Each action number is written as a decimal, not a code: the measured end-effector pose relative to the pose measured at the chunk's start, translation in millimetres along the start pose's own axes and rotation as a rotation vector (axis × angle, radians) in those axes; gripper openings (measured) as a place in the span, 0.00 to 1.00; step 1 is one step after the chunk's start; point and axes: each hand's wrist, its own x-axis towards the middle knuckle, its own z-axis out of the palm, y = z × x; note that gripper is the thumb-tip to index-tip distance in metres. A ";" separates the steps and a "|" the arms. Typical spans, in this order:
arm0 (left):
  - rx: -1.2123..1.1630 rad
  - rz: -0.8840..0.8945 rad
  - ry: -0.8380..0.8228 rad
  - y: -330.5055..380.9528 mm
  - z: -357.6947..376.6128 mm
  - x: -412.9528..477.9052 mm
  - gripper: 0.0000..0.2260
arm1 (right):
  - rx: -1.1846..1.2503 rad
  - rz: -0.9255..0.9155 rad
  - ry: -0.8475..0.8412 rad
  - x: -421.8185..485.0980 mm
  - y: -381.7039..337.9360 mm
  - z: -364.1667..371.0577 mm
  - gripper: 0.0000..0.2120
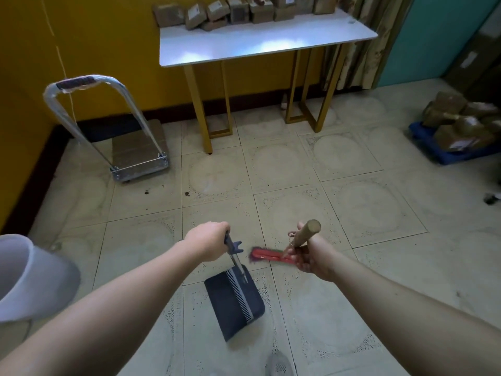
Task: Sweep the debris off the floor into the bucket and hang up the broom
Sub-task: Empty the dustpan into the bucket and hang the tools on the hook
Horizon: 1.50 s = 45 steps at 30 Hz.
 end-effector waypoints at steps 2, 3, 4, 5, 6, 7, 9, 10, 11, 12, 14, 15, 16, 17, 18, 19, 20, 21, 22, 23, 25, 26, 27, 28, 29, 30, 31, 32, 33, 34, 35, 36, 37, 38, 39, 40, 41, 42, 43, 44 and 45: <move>0.036 -0.010 0.011 -4.1 -3.8 -2.9 0.07 | -0.001 -0.014 0.007 -0.2 -1.0 2.4 0.14; 0.048 -0.030 0.020 -6.4 -6.2 -5.2 0.07 | 0.001 -0.015 0.014 0.0 -1.6 3.5 0.15; 0.044 -0.059 0.027 -9.8 -7.5 -7.1 0.08 | 0.005 -0.014 0.022 -0.4 -2.7 4.6 0.17; 0.016 -0.090 0.034 -13.2 -8.7 -9.3 0.11 | 0.008 -0.012 0.028 -0.3 -3.7 5.7 0.18; -0.037 -0.127 0.045 -18.3 -8.3 -11.3 0.16 | 0.008 -0.010 0.033 0.6 -4.5 6.9 0.19; -0.121 -0.170 0.069 -25.4 -6.3 -14.1 0.23 | -0.005 -0.007 0.041 1.7 -5.1 8.0 0.20; -0.403 -0.273 0.166 -41.9 3.8 -23.1 0.37 | -0.096 -0.015 0.049 2.4 -6.7 10.3 0.17; -0.560 -0.320 0.220 -49.4 10.8 -28.8 0.41 | -0.148 -0.029 0.041 2.3 -7.7 12.3 0.16; -0.696 -0.359 0.243 -55.9 19.7 -34.7 0.43 | -0.186 -0.046 0.034 2.0 -8.3 15.0 0.16; -0.798 -0.394 0.231 -59.5 29.5 -41.2 0.45 | -0.202 -0.068 0.027 1.8 -8.6 17.9 0.16; -0.896 -0.450 0.136 -59.0 52.6 -51.3 0.45 | -0.177 -0.094 0.034 0.6 -9.5 23.9 0.18; -0.913 -0.466 0.074 -54.7 62.5 -54.5 0.43 | -0.166 -0.101 0.038 0.6 -9.7 26.4 0.19; -0.920 -0.472 0.018 -49.1 71.2 -55.6 0.40 | -0.167 -0.109 0.041 0.9 -9.8 28.8 0.20; -0.928 -0.463 -0.023 -42.6 78.1 -54.3 0.38 | -0.177 -0.117 0.044 1.4 -9.6 30.5 0.20; -0.941 -0.447 -0.050 -35.5 83.1 -50.2 0.36 | -0.184 -0.123 0.050 2.8 -9.4 31.8 0.21; -0.963 -0.427 -0.060 -27.8 86.4 -43.8 0.34 | -0.188 -0.126 0.054 4.6 -8.8 32.3 0.21; -0.990 -0.408 -0.056 -19.3 87.0 -35.9 0.33 | -0.185 -0.132 0.052 5.8 -8.8 32.5 0.22; -1.016 -0.392 -0.041 -10.9 86.7 -27.4 0.31 | -0.176 -0.139 0.045 7.9 -8.7 32.2 0.22; -1.039 -0.374 -0.021 -3.0 86.8 -19.0 0.30 | -0.161 -0.145 0.035 9.7 -8.1 31.2 0.22; -1.062 -0.353 -0.001 4.0 86.9 -10.9 0.30 | -0.140 -0.150 0.023 11.0 -7.9 29.9 0.22; -1.110 -0.311 0.025 14.7 89.9 3.5 0.27 | -0.083 -0.153 -0.006 12.3 -6.8 26.6 0.21; -1.117 -0.286 0.032 18.4 91.7 8.7 0.25 | -0.062 -0.153 -0.018 12.3 -5.7 25.1 0.20; -1.127 -0.260 0.040 21.1 94.3 13.7 0.23 | -0.049 -0.157 -0.033 12.0 -4.1 22.9 0.19; -1.137 -0.234 0.052 25.0 96.2 19.3 0.20 | -0.039 -0.173 -0.052 11.5 -2.5 19.2 0.18; -1.152 -0.215 0.075 25.1 97.5 22.6 0.18 | -0.042 -0.193 -0.081 11.0 -1.0 17.8 0.17; -1.162 -0.208 0.085 25.1 96.5 23.7 0.16 | -0.055 -0.211 -0.108 10.3 0.5 16.7 0.16; -1.167 -0.197 0.083 26.2 96.7 26.1 0.15 | -0.092 -0.229 -0.117 10.8 1.9 13.9 0.17; -1.160 -0.193 0.078 26.0 96.9 27.0 0.15 | -0.156 -0.253 -0.119 9.9 2.6 12.7 0.18; -1.152 -0.185 0.074 25.0 96.3 26.4 0.15 | -0.232 -0.282 -0.114 8.7 2.7 11.8 0.17; -1.151 -0.182 0.068 24.6 93.7 23.1 0.15 | -0.301 -0.306 -0.105 6.7 1.9 11.5 0.15; -1.162 -0.175 0.068 23.7 89.7 19.4 0.15 | -0.360 -0.331 -0.095 4.3 -0.1 11.2 0.14; -1.172 -0.167 0.068 22.9 83.4 14.7 0.16 | -0.411 -0.358 -0.085 0.6 -3.8 11.3 0.12; -1.181 -0.157 0.074 21.8 75.5 10.1 0.16 | -0.458 -0.392 -0.072 -4.6 -9.2 12.0 0.10; -1.187 -0.145 0.084 21.1 65.1 5.1 0.16 | -0.500 -0.432 -0.056 -10.8 -16.4 13.3 0.09; -1.197 -0.129 0.098 20.0 54.3 0.1 0.16 | -0.536 -0.473 -0.039 -17.0 -24.6 14.9 0.08; -1.201 -0.115 0.108 19.2 43.0 -5.3 0.16 | -0.564 -0.518 -0.022 -23.9 -33.2 17.9 0.09; -1.202 -0.092 0.117 19.1 31.3 -10.7 0.16 | -0.588 -0.567 -0.003 -30.9 -41.9 21.4 0.09; -1.194 -0.073 0.126 19.0 19.8 -16.6 0.17 | -0.611 -0.621 0.019 -38.5 -50.1 25.9 0.08; -1.188 -0.052 0.132 19.4 9.0 -23.3 0.17 | -0.631 -0.674 0.038 -46.4 -57.5 30.6 0.08; -1.178 -0.032 0.145 20.3 -1.7 -30.0 0.17 | -0.650 -0.726 0.051 -54.9 -64.6 35.9 0.08; -1.164 -0.011 0.173 21.0 -11.9 -36.8 0.17 | -0.667 -0.778 0.063 -63.8 -71.4 41.5 0.08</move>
